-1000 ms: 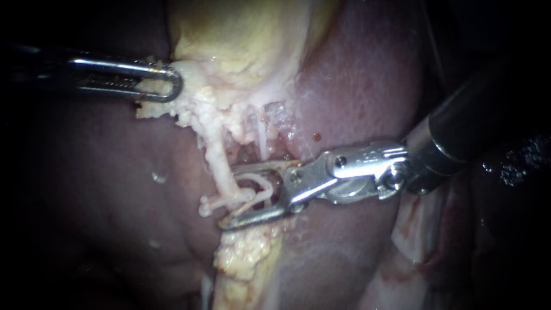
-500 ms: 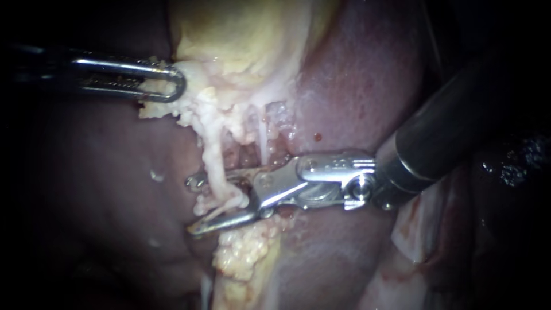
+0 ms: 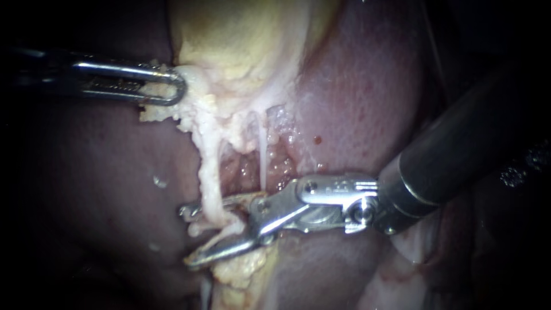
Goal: Clipping second clip left tube
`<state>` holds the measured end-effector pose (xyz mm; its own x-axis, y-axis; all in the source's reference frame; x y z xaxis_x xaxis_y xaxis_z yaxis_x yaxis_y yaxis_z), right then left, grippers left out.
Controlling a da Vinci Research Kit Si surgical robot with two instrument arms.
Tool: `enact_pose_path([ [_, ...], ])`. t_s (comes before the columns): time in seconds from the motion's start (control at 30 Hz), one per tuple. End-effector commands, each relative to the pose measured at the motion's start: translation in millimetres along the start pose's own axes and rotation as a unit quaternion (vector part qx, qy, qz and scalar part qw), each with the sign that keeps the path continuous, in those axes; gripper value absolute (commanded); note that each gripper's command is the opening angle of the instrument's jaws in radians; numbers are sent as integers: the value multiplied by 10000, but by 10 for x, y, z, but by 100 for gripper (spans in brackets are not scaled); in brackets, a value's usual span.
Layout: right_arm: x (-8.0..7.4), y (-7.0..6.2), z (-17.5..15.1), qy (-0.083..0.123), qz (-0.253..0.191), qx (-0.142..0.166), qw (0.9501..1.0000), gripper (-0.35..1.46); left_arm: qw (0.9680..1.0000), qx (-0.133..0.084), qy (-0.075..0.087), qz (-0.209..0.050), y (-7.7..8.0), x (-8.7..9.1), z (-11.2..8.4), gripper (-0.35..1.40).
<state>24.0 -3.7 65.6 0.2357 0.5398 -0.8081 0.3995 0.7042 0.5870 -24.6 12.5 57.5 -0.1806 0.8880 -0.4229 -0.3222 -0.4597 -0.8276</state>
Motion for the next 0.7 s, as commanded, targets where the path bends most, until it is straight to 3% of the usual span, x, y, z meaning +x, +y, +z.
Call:
enact_pose_path([
  [0.03,0,1,0,1,-3,-23,10000,40,10000,-3,0,0,0,0,0,-35],
  [0.17,-1,3,-2,6,117,-50,9999,28,10000,-3,0,0,0,0,0,-35],
  [0.6,-3,1,-8,8,733,-53,9973,-34,10000,-3,-1,2,-1,0,1,-35],
  [0.7,-4,0,-10,8,880,-53,9961,-35,10000,-3,0,2,-1,0,1,-35],
])
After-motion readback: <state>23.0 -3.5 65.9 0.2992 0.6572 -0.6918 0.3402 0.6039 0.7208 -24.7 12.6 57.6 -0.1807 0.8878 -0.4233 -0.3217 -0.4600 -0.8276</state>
